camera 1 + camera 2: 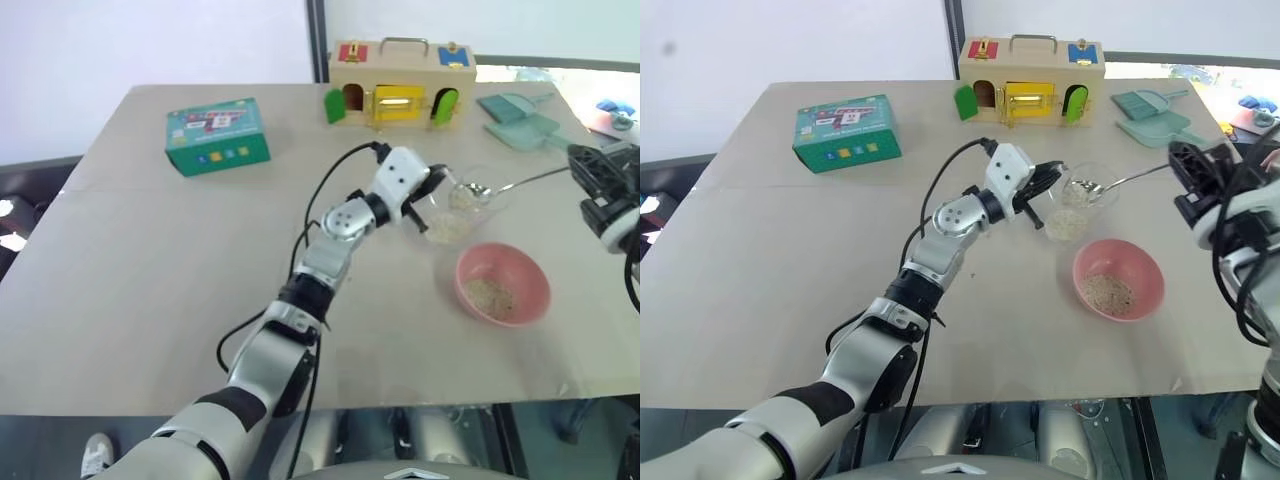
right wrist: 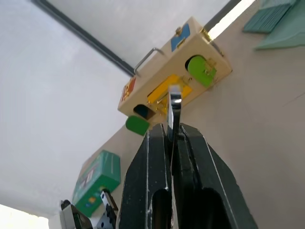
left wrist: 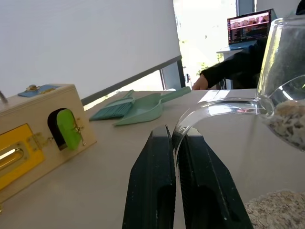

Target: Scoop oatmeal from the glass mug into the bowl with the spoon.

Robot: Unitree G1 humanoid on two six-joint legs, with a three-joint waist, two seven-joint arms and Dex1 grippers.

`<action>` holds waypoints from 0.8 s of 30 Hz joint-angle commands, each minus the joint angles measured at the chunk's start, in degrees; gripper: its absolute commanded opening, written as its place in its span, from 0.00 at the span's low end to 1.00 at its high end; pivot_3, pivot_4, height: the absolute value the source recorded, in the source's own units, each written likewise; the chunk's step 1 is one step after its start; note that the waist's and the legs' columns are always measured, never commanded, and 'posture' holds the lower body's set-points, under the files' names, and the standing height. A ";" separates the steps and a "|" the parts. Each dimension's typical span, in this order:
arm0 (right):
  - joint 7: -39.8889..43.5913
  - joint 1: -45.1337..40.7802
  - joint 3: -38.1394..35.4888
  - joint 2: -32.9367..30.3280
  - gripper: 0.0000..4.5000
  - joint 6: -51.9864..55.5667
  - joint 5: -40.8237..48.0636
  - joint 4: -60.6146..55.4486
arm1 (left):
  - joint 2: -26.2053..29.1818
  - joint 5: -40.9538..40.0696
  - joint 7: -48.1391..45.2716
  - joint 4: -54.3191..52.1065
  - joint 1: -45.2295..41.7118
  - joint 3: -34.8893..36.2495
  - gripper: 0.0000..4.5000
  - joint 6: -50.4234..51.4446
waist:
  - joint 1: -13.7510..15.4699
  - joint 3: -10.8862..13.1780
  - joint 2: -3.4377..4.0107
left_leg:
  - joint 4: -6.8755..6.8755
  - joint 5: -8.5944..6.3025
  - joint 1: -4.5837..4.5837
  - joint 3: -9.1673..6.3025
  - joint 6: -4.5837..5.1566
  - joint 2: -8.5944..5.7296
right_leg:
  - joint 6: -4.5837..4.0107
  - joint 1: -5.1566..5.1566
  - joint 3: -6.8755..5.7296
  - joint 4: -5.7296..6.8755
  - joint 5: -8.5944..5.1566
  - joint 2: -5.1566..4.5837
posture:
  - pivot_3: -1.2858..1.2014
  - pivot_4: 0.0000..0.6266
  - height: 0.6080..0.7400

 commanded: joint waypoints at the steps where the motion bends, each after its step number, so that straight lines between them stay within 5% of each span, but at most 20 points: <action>1: 0.53 2.49 -3.89 -0.98 0.00 -4.01 2.04 -3.76 | -1.24 0.18 -0.93 0.21 -1.91 -0.56 0.02 -2.11 | 0.04 0.00 0.00 | 0.00 0.00 0.00 0.00 0.00 0.00 | 0.00 0.01 0.00 0.00 0.00 0.00 | 0.52 0.24 1.00; 24: 4.99 15.38 -11.13 -1.01 0.00 -17.22 2.15 -12.13 | -2.04 1.75 -2.02 5.25 -6.41 0.43 0.02 -5.33 | 0.08 0.00 -0.01 | 0.45 -0.08 -0.01 0.02 0.14 0.01 | 0.16 0.20 0.01 0.05 0.08 0.04 | 0.52 0.24 1.00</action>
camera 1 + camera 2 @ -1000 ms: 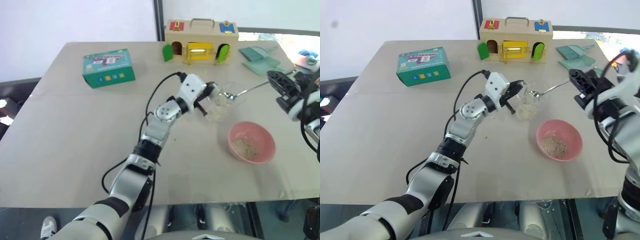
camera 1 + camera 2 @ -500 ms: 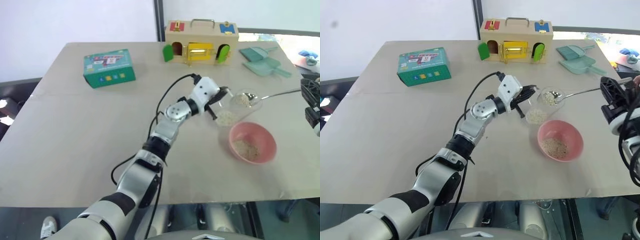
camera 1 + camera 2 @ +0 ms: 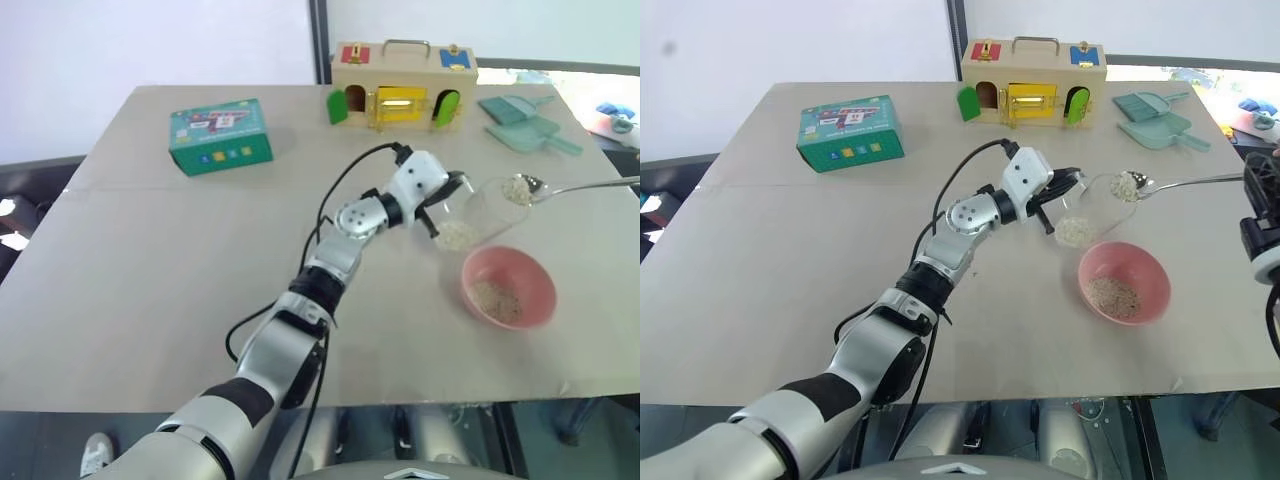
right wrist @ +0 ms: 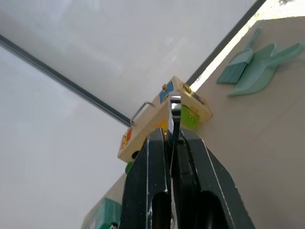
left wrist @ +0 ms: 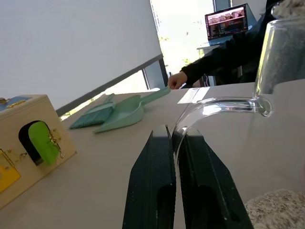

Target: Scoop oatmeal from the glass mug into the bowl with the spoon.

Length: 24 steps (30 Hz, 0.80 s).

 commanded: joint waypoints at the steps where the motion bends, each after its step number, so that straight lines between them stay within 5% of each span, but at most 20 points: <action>1: 1.62 0.83 -3.13 -0.49 0.00 -2.95 0.79 -3.10 | -0.60 -0.67 0.21 -0.49 -2.86 0.92 0.02 -2.08 | 0.00 0.00 0.00 | 0.00 0.00 0.00 0.00 0.01 0.00 | 0.00 0.00 0.00 0.00 0.00 0.00 | 0.52 0.24 1.00; 14: 5.43 9.47 -7.35 -0.50 0.00 -7.51 0.79 -7.66 | -1.49 -0.97 1.75 4.68 -7.53 2.44 0.02 -3.30 | 0.03 0.00 0.00 | 0.05 -0.14 0.02 0.01 0.23 0.00 | 0.02 0.05 0.01 -0.01 0.01 0.00 | 0.52 0.24 1.00; 24: 12.82 24.27 -12.51 -2.27 0.00 -5.64 0.79 -8.70 | -1.11 -0.82 2.87 8.45 -10.05 4.06 0.02 -4.90 | 0.09 0.00 -0.01 | 0.08 -0.18 0.10 0.02 0.30 0.00 | 0.04 0.14 0.01 -0.02 0.01 0.00 | 0.52 0.24 1.00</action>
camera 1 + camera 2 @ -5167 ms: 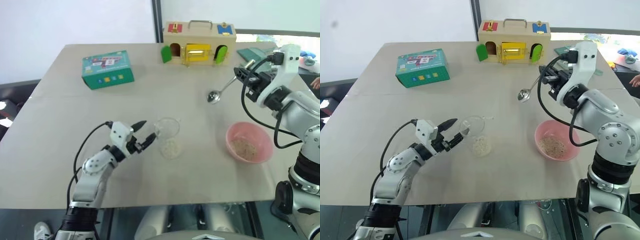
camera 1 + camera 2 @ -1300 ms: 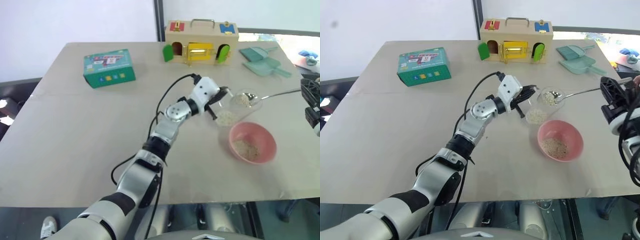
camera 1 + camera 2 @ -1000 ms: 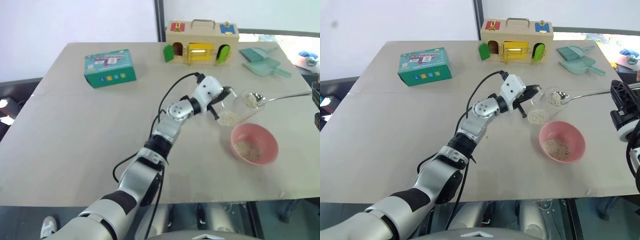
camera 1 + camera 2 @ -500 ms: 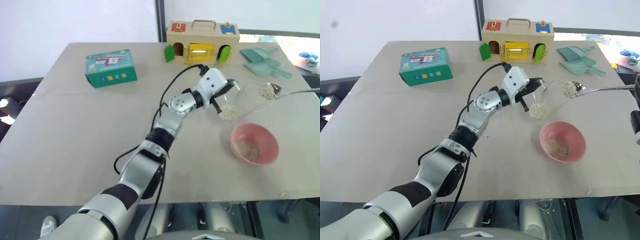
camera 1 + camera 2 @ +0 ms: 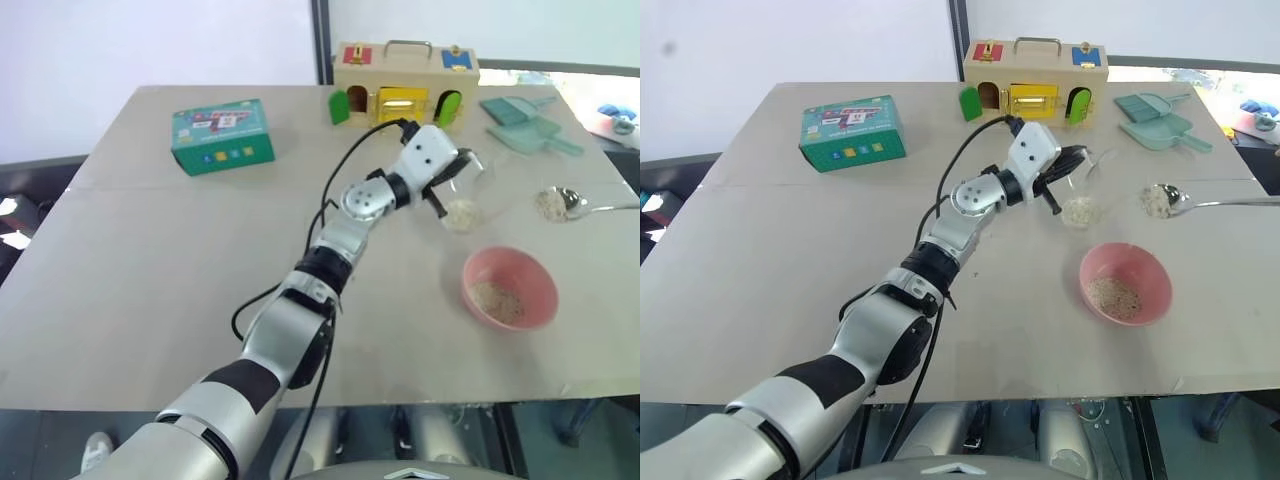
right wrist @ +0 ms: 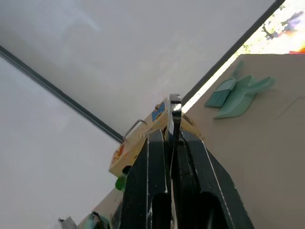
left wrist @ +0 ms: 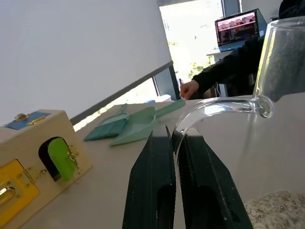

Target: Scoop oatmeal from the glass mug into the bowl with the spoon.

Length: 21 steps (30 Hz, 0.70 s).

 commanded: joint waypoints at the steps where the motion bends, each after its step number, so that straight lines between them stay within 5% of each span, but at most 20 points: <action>1: 4.60 4.42 -3.58 -2.85 0.00 2.41 0.65 -0.88 | -0.18 -0.60 0.73 -0.41 -2.29 1.23 0.02 -2.31 | 0.00 0.00 0.00 | 0.00 -0.02 0.01 0.02 0.03 0.00 | 0.01 0.00 0.01 0.00 0.00 0.00 | 0.52 0.24 1.00; 6: 6.13 8.39 -3.46 -11.73 0.00 10.66 -5.32 0.88 | 0.58 -0.72 1.18 -0.25 -2.28 1.61 0.02 -2.45 | -0.05 0.03 -0.06 | -0.01 -0.05 0.23 0.08 0.08 0.02 | 0.03 0.22 0.06 -0.03 -0.01 0.00 | 0.52 0.24 1.00; 17: 23.57 6.18 -0.94 -28.78 0.00 27.47 -44.52 -1.53 | 2.08 -0.69 0.96 -4.15 0.52 1.53 0.02 -2.08 | 0.49 0.16 -0.26 | -0.01 -0.13 0.53 0.06 0.18 0.02 | 0.09 0.63 0.00 -0.25 -0.03 -0.01 | 0.52 0.24 1.00; 21: 21.45 -4.42 -1.04 -19.47 0.00 16.91 -30.39 1.15 | 3.46 -0.40 0.25 -5.97 2.90 1.00 0.02 -2.91 | 0.73 0.27 -0.45 | -0.03 0.00 0.53 0.02 -0.07 0.03 | 0.11 0.62 0.00 -0.31 -0.03 -0.01 | 0.52 0.24 1.00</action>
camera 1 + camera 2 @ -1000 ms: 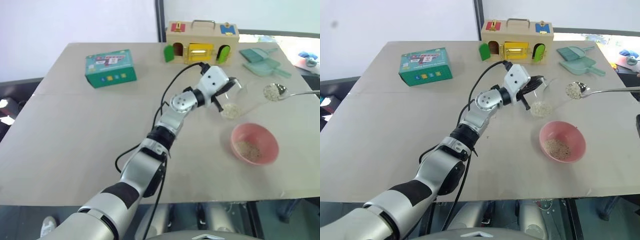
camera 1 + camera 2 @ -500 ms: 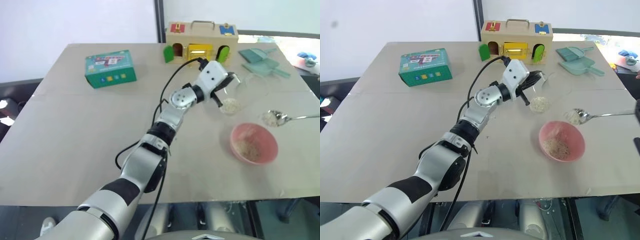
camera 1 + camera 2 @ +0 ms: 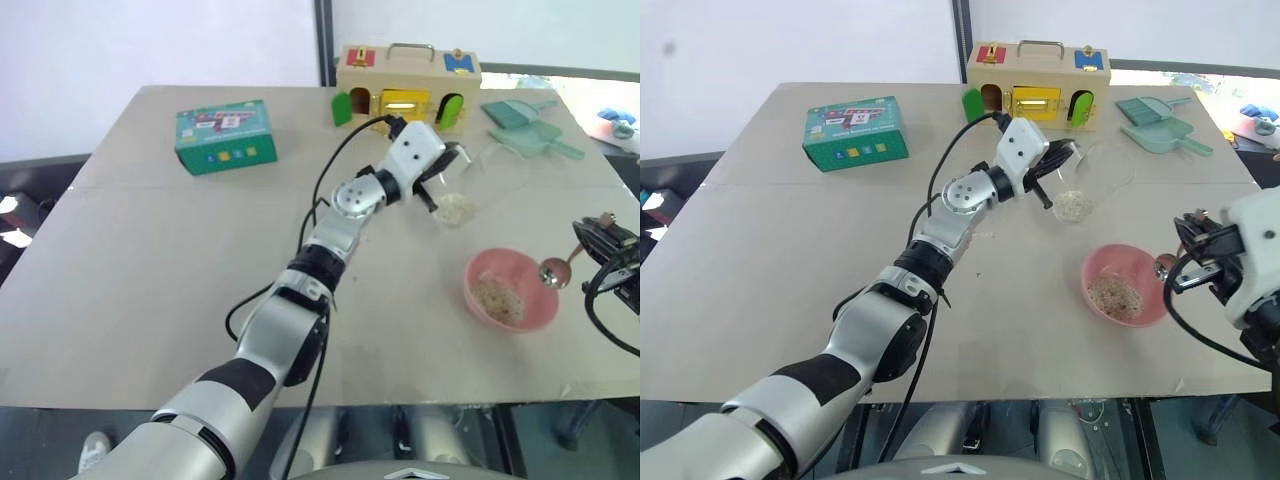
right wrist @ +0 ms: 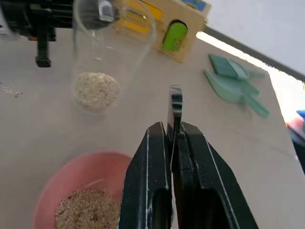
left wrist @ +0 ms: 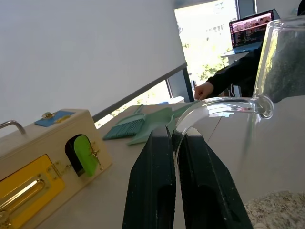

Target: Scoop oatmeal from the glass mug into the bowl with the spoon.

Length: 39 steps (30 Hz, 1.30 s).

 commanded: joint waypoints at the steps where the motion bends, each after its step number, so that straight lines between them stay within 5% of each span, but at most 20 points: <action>1: -2.94 -9.96 -2.72 6.62 0.00 -10.36 14.87 3.38 | 1.05 -0.65 -0.72 -4.64 1.50 0.54 0.02 -1.78 | 0.00 0.01 -0.02 | -0.01 0.00 0.01 0.00 0.00 0.00 | 0.00 0.00 0.02 -0.02 0.01 0.00 | 0.52 0.24 1.00; 8: -8.10 -23.43 4.22 6.72 0.00 -13.28 23.46 7.68 | 2.54 -2.04 -1.64 -9.23 4.78 1.10 0.02 0.00 | 0.51 0.05 -0.08 | -0.01 0.00 0.08 0.04 0.00 -0.02 | 0.01 0.01 0.10 0.06 0.03 -0.03 | 0.52 0.24 1.00; 18: -3.14 -35.73 27.01 6.89 0.00 -5.77 9.09 15.33 | 1.67 -5.31 -3.37 -20.09 9.40 0.93 0.02 4.33 | 0.60 0.04 -0.07 | 0.00 -0.01 0.03 0.07 0.03 -0.01 | 0.00 -0.02 0.11 0.03 0.03 -0.04 | 0.52 0.24 1.00; 27: 11.90 -39.12 34.49 6.57 0.86 -4.25 -8.51 11.91 | 5.75 -13.78 -0.80 -29.58 15.59 8.49 0.00 19.73 | 0.41 0.02 -0.03 | -0.01 -0.01 0.05 0.05 0.01 0.00 | -0.01 -0.06 0.09 0.06 0.03 0.00 | 0.52 0.24 1.00; 33: 24.26 -26.00 33.88 10.25 0.86 -8.84 -17.86 3.60 | 12.37 -17.23 5.92 -33.61 20.01 18.45 0.00 23.48 | 0.44 0.01 -0.03 | -0.04 -0.02 0.06 0.05 -0.01 0.00 | 0.00 -0.12 0.13 0.07 0.03 0.02 | 0.52 0.24 1.00; 39: 29.12 -18.79 37.90 17.76 0.86 -15.02 -29.63 5.62 | 20.55 -16.54 3.82 -24.93 22.95 23.24 0.00 17.54 | 0.70 -0.03 -0.11 | 0.00 -0.02 0.15 0.02 -0.03 -0.05 | 0.00 -0.02 0.08 0.07 0.04 -0.01 | 0.52 0.24 1.00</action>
